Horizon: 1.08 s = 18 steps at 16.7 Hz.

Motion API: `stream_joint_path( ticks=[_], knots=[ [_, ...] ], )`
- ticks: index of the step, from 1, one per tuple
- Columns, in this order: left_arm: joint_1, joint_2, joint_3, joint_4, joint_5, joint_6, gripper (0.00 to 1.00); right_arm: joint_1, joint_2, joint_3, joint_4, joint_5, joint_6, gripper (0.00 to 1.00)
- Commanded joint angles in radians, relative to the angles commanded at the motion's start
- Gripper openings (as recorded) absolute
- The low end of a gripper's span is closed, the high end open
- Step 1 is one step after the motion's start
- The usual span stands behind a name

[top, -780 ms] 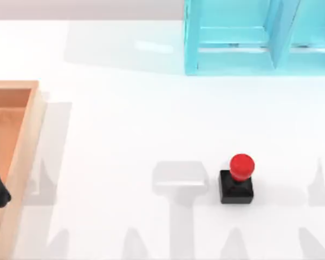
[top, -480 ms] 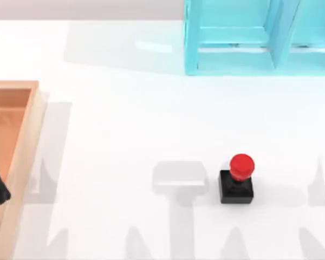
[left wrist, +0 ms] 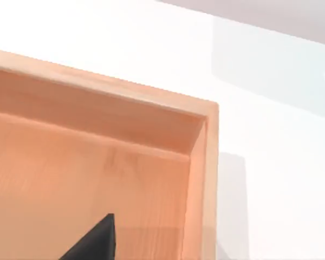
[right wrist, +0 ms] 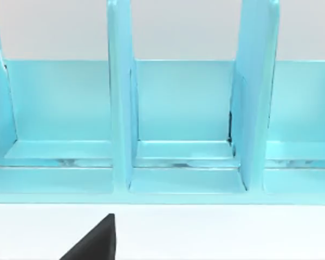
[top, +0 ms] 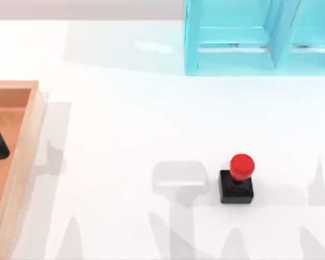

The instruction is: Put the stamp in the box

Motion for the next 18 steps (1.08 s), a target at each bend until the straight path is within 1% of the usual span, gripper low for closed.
stream_joint_path(
  ticks=[4, 8, 14, 18],
  knots=[
    [-0.075, 0.359, 0.319, -0.216, -0.036, -0.16, 1.0, 0.0, 0.0, 0.0, 0.0, 0.0, 0.0, 1.0],
    [-0.18, 0.73, 0.667, -0.445, -0.064, -0.318, 1.0, 0.0, 0.0, 0.0, 0.0, 0.0, 0.0, 1.0],
    [-0.397, 1.237, 1.2, -0.777, -0.075, -0.512, 1.0, 0.0, 0.0, 0.0, 0.0, 0.0, 0.0, 1.0],
    [-0.554, 1.504, 1.515, -0.962, -0.065, -0.605, 1.0, 0.0, 0.0, 0.0, 0.0, 0.0, 0.0, 1.0]
  ],
)
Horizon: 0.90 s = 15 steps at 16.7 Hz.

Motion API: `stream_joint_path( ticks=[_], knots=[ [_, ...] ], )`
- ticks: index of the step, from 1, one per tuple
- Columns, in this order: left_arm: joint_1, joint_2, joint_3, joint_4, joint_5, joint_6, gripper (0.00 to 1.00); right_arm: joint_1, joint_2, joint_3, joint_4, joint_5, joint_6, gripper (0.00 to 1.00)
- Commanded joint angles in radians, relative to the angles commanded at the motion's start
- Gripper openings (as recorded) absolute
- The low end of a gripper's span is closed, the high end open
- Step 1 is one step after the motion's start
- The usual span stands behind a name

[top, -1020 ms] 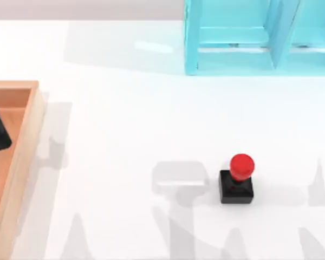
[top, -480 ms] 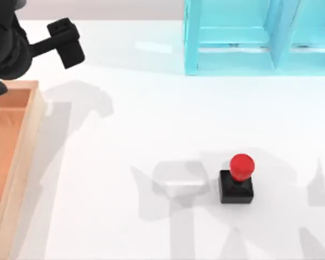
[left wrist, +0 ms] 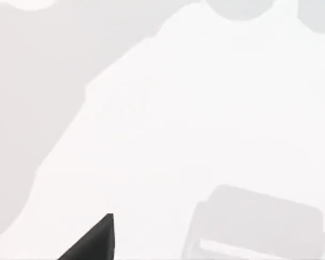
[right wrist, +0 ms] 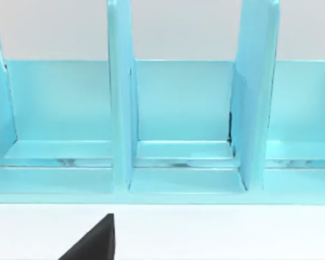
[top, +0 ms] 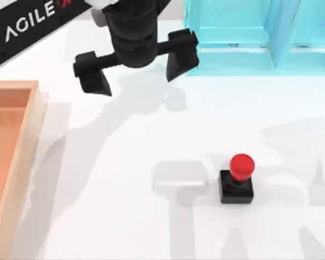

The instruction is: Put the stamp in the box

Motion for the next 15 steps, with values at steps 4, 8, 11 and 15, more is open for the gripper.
stream_joint_path(
  ticks=[4, 8, 11, 15],
  knots=[
    [-0.145, 0.193, 0.253, -0.142, 0.019, -0.06, 1.0, 0.0, 0.0, 0.0, 0.0, 0.0, 0.0, 1.0],
    [-0.273, 0.321, 0.445, -0.245, 0.042, -0.091, 1.0, 0.0, 0.0, 0.0, 0.0, 0.0, 0.0, 1.0],
    [-0.343, 0.379, 0.54, -0.295, 0.056, -0.101, 1.0, 0.0, 0.0, 0.0, 0.0, 0.0, 0.0, 1.0],
    [-0.373, 0.402, 0.579, -0.315, 0.062, -0.104, 1.0, 0.0, 0.0, 0.0, 0.0, 0.0, 0.0, 1.0]
  ],
)
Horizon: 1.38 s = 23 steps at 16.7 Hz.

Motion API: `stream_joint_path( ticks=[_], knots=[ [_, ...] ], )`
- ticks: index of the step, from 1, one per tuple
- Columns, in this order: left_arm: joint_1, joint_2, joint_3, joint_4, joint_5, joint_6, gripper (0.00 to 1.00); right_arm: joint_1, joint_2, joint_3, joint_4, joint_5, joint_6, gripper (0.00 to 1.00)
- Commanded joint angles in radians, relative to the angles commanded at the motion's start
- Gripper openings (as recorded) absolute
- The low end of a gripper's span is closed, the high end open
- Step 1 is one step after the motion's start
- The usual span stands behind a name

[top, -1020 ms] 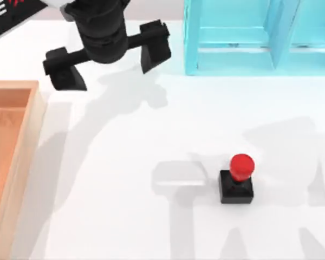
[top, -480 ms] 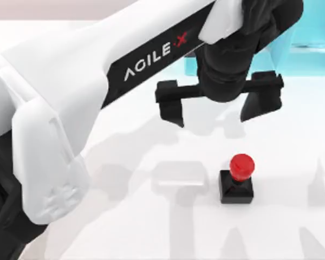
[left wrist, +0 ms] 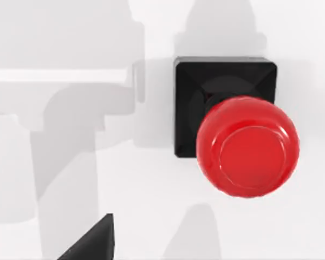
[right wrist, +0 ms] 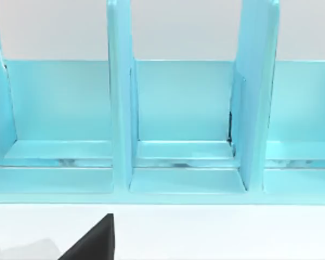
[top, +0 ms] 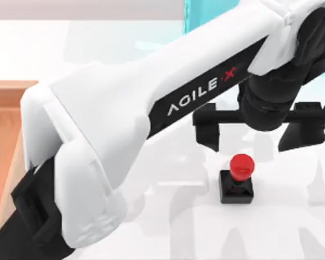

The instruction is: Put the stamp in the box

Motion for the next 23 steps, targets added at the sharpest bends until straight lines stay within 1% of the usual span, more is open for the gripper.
stream_joint_path(
  ticks=[6, 9, 13, 15, 17, 21, 23],
  knots=[
    [0.004, -0.004, -0.018, 0.018, 0.0, 0.003, 1.0, 0.0, 0.0, 0.0, 0.0, 0.0, 0.0, 1.0],
    [0.009, -0.015, -0.121, 0.114, 0.0, 0.009, 1.0, 0.0, 0.0, 0.0, 0.0, 0.0, 0.0, 1.0],
    [0.016, -0.032, -0.349, 0.313, 0.001, 0.016, 1.0, 0.0, 0.0, 0.0, 0.0, 0.0, 0.0, 1.0],
    [0.019, -0.037, -0.429, 0.392, 0.001, 0.018, 1.0, 0.0, 0.0, 0.0, 0.0, 0.0, 0.0, 1.0],
    [0.019, -0.039, -0.466, 0.429, 0.001, 0.019, 1.0, 0.0, 0.0, 0.0, 0.0, 0.0, 0.0, 1.0],
    [0.02, -0.039, -0.469, 0.432, 0.001, 0.019, 1.0, 0.0, 0.0, 0.0, 0.0, 0.0, 0.0, 1.0],
    [0.02, -0.039, -0.469, 0.432, 0.001, 0.019, 0.85, 0.0, 0.0, 0.0, 0.0, 0.0, 0.0, 1.0]
  ],
)
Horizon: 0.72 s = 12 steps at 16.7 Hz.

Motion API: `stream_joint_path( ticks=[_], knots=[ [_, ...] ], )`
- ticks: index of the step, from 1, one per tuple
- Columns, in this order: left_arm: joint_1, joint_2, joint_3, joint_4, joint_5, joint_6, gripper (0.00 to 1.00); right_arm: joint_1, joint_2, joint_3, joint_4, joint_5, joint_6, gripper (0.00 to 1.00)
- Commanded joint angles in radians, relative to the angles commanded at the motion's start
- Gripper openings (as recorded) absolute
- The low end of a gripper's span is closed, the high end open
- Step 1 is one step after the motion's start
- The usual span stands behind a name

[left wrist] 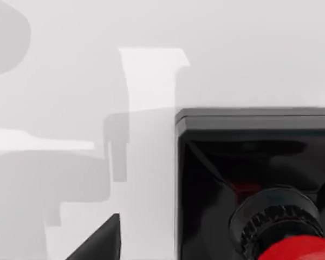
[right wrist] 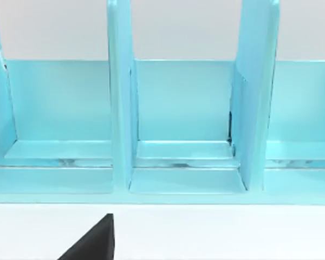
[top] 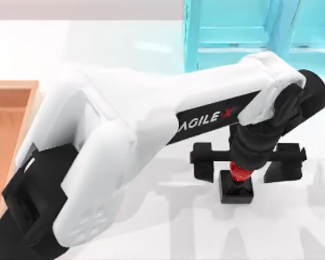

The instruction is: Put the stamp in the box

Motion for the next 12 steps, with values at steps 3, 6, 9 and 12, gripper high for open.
stream_joint_path(
  ticks=[3, 6, 9, 12],
  knots=[
    [0.0, 0.0, 0.0, 0.0, 0.0, 0.0, 0.62, 0.0, 0.0, 0.0, 0.0, 0.0, 0.0, 1.0],
    [0.0, 0.0, 0.0, 0.0, 0.0, 0.0, 0.4, 0.0, 0.0, 0.0, 0.0, 0.0, 0.0, 1.0],
    [0.0, 0.0, 0.0, 0.0, 0.0, 0.0, 0.17, 0.0, 0.0, 0.0, 0.0, 0.0, 0.0, 1.0],
    [0.0, 0.0, 0.0, 0.0, 0.0, 0.0, 0.0, 0.0, 0.0, 0.0, 0.0, 0.0, 0.0, 1.0]
  ],
)
